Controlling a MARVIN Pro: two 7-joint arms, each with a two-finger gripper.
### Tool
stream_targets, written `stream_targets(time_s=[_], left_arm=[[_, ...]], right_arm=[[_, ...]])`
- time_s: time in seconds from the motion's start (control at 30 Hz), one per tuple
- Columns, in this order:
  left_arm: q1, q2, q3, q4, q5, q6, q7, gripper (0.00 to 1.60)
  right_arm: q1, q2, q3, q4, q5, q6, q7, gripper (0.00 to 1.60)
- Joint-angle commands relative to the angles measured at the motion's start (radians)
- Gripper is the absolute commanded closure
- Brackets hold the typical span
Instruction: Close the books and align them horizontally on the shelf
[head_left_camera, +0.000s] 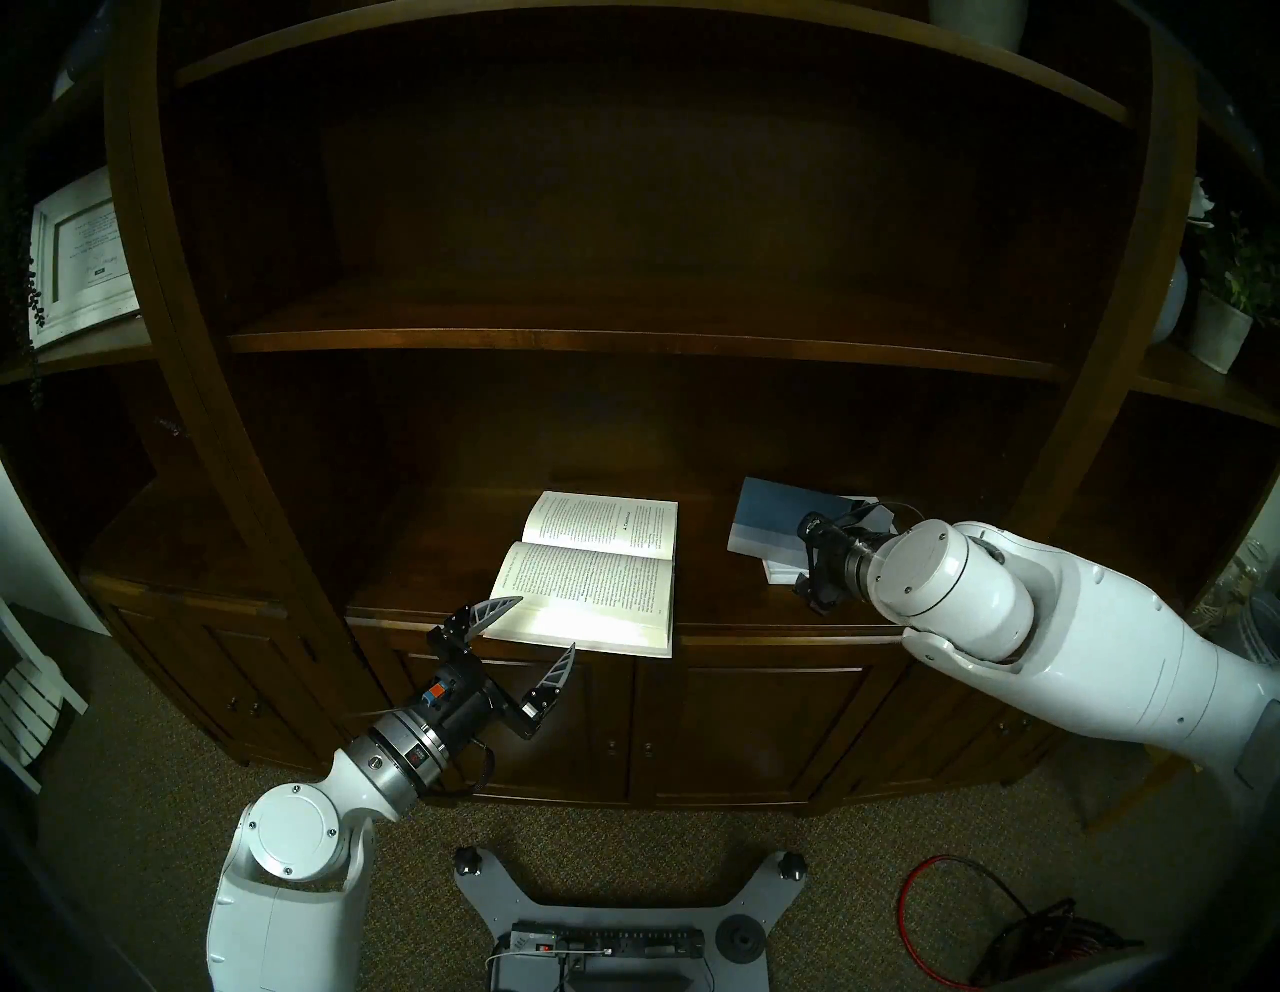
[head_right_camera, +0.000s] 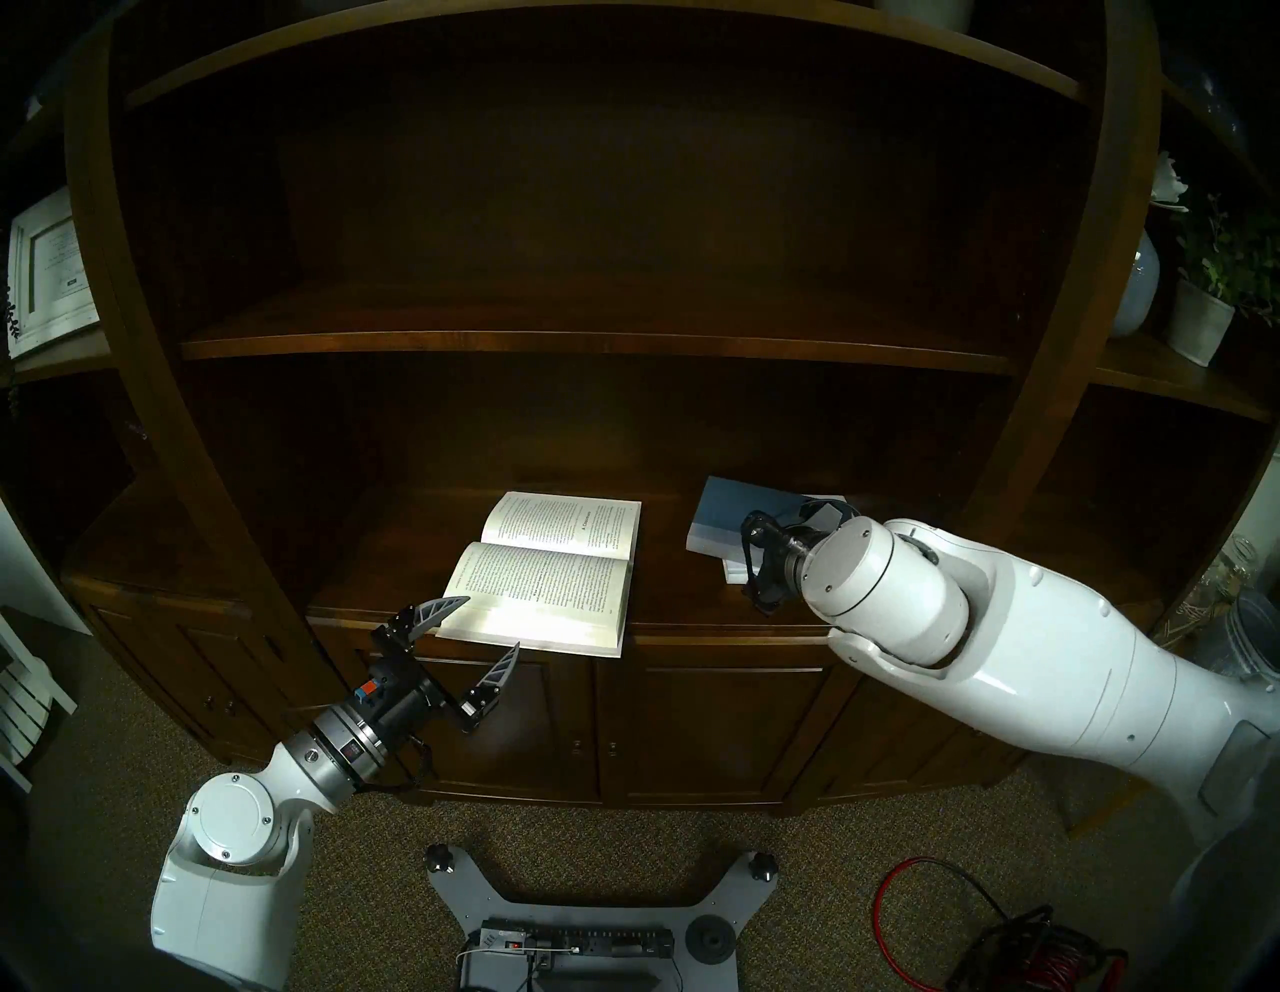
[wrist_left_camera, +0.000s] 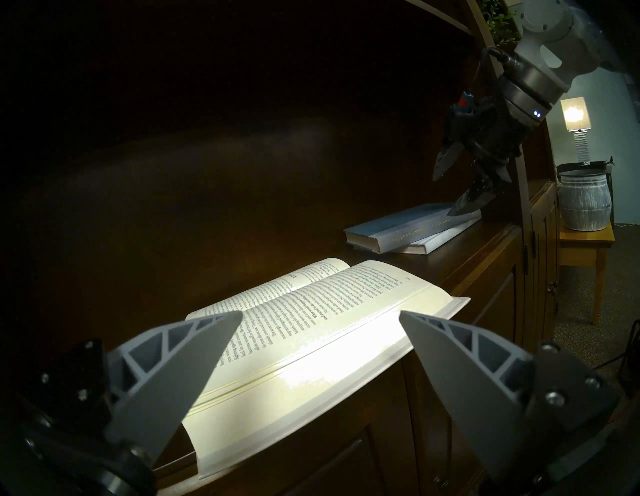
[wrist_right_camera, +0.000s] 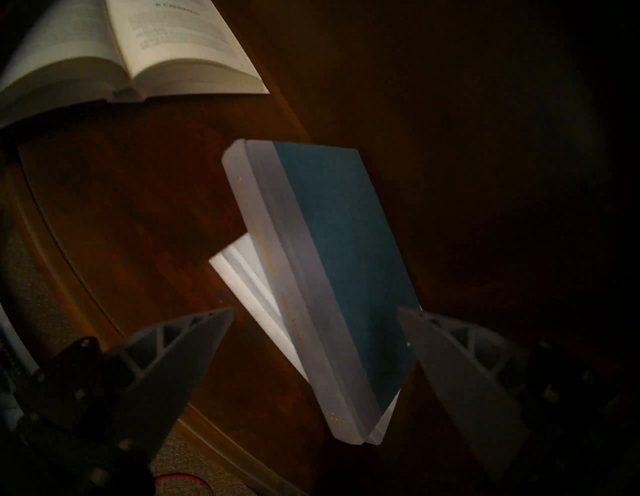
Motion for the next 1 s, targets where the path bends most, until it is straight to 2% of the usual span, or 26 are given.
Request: stream_targets(time_s=[0.0, 0.03, 0.07, 0.17, 0.43, 0.63, 0.7, 0.77, 0.8, 0.83, 0.87, 0.9, 0.97], left_arm=[[-0.016, 0.001, 0.002, -0.028, -0.004, -0.009, -0.001, 0.00], [-0.016, 0.001, 0.002, -0.029, -0.004, -0.009, -0.001, 0.00], [-0.016, 0.001, 0.002, -0.029, -0.004, -0.009, -0.001, 0.00], [-0.016, 0.001, 0.002, -0.029, -0.004, -0.009, -0.001, 0.00], [-0.016, 0.001, 0.002, -0.030, -0.004, -0.009, -0.001, 0.00], [-0.016, 0.001, 0.002, -0.030, -0.004, -0.009, -0.002, 0.00], [-0.016, 0.000, 0.001, -0.029, -0.004, -0.009, -0.002, 0.00], [-0.016, 0.000, 0.001, -0.029, -0.004, -0.009, -0.002, 0.00], [-0.016, 0.000, 0.001, -0.029, -0.004, -0.009, -0.002, 0.00], [-0.016, 0.000, 0.001, -0.028, -0.004, -0.009, -0.002, 0.00], [-0.016, 0.000, 0.001, -0.028, -0.004, -0.009, -0.002, 0.00], [-0.016, 0.000, 0.001, -0.028, -0.004, -0.009, -0.002, 0.00], [-0.016, 0.000, 0.001, -0.028, -0.003, -0.009, -0.002, 0.00]], right_arm=[[-0.064, 0.124, 0.106, -0.107, 0.127, -0.048, -0.044, 0.00], [-0.079, 0.106, 0.126, -0.096, 0.136, -0.041, -0.052, 0.00], [-0.082, 0.126, 0.126, -0.100, 0.165, -0.063, -0.061, 0.00], [-0.100, 0.117, 0.137, -0.086, 0.200, -0.071, -0.094, 0.00], [-0.085, 0.056, 0.110, -0.017, 0.183, -0.040, -0.142, 0.00], [-0.082, 0.039, 0.124, 0.019, 0.213, -0.066, -0.137, 0.00], [-0.093, 0.078, 0.165, -0.022, 0.295, -0.089, -0.097, 0.00], [-0.105, 0.113, 0.188, -0.052, 0.346, -0.093, -0.087, 0.00], [-0.105, 0.113, 0.188, -0.052, 0.346, -0.093, -0.087, 0.00], [-0.129, 0.158, 0.210, -0.080, 0.404, -0.112, -0.077, 0.00], [-0.129, 0.158, 0.210, -0.080, 0.404, -0.112, -0.077, 0.00], [-0.174, 0.180, 0.238, -0.087, 0.457, -0.115, -0.082, 0.00], [-0.215, 0.192, 0.246, -0.074, 0.492, -0.121, -0.098, 0.00]])
